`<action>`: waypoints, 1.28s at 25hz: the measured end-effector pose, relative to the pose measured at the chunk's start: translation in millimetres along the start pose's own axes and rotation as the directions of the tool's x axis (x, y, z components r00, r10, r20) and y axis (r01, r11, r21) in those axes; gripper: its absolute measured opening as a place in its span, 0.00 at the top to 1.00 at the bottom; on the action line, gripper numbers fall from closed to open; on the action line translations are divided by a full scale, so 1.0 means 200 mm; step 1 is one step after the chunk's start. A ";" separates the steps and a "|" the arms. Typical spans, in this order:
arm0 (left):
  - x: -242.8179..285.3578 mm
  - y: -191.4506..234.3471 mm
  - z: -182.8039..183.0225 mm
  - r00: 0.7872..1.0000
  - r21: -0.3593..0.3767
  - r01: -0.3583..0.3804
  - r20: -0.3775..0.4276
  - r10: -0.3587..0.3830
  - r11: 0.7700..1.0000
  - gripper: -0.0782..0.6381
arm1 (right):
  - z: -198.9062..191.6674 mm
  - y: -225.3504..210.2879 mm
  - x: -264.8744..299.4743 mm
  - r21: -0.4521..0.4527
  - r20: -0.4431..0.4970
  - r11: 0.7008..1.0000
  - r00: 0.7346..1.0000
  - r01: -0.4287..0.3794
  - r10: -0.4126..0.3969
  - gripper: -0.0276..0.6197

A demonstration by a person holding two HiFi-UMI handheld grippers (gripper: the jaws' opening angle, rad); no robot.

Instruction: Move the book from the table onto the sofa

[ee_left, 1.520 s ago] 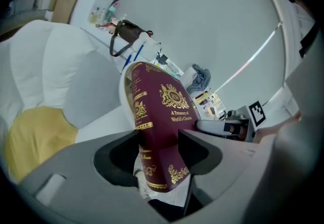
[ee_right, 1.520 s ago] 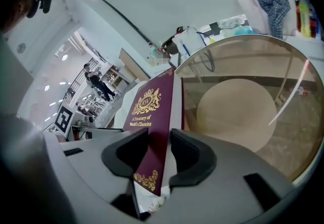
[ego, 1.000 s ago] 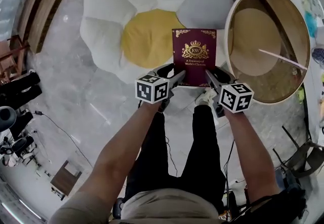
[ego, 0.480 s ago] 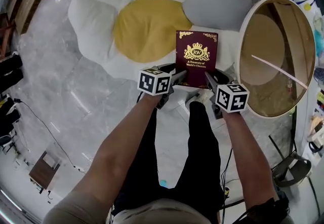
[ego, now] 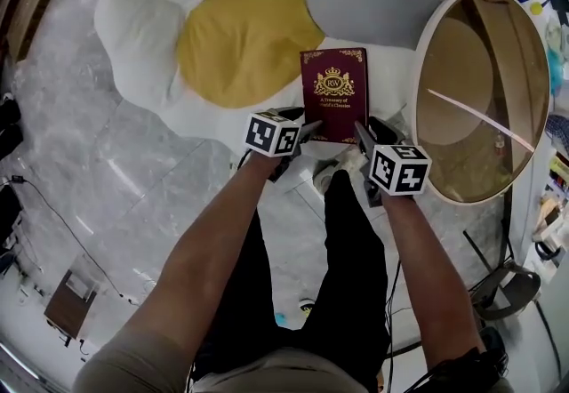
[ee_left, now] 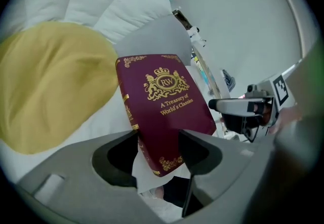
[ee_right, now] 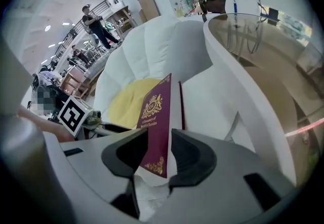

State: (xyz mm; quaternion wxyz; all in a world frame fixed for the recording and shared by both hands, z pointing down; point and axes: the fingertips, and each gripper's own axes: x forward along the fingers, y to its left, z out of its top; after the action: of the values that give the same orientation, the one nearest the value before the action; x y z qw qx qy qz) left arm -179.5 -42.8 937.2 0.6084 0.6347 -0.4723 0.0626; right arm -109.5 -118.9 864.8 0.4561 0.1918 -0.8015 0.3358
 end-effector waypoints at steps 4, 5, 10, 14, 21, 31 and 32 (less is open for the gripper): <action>-0.07 0.01 0.02 1.000 0.029 -0.018 -0.019 0.018 0.999 0.55 | -0.02 0.02 -0.07 0.002 0.006 1.000 1.000 0.003 -0.003 0.73; -0.09 0.01 0.03 1.000 0.033 -0.022 -0.019 0.022 0.999 0.55 | -0.01 0.03 -0.09 0.002 0.009 1.000 1.000 0.003 -0.003 0.74; -0.30 -0.10 0.08 0.999 0.077 -0.030 -0.022 0.032 0.997 0.55 | 0.02 0.11 -0.25 -0.005 0.033 1.000 0.999 0.002 -0.002 0.79; -0.50 -0.26 0.10 0.999 0.111 -0.007 -0.030 0.010 0.994 0.55 | 0.06 0.21 -0.42 -0.004 0.060 1.000 0.998 -0.012 0.012 0.86; -0.85 -0.68 0.10 0.994 0.193 0.103 -0.065 -0.092 0.976 0.65 | 0.10 0.46 -0.82 -0.017 0.112 0.999 0.993 -0.046 0.048 0.93; -1.41 -1.39 0.30 0.955 0.347 0.297 -0.106 -0.277 0.890 0.88 | 0.17 0.79 -1.45 0.035 0.214 0.997 0.975 -0.062 0.053 0.94; -1.46 -1.45 0.32 0.950 0.372 0.314 -0.119 -0.290 0.874 0.88 | 0.19 0.82 -1.50 0.038 0.230 0.998 0.972 -0.056 0.045 0.94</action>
State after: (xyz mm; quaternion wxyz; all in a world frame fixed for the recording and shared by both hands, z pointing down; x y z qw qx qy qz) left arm -173.7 2.1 523.1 0.4873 0.8058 -0.3274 0.0776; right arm -79.3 -31.0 533.2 0.3475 0.2190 -0.8458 0.3405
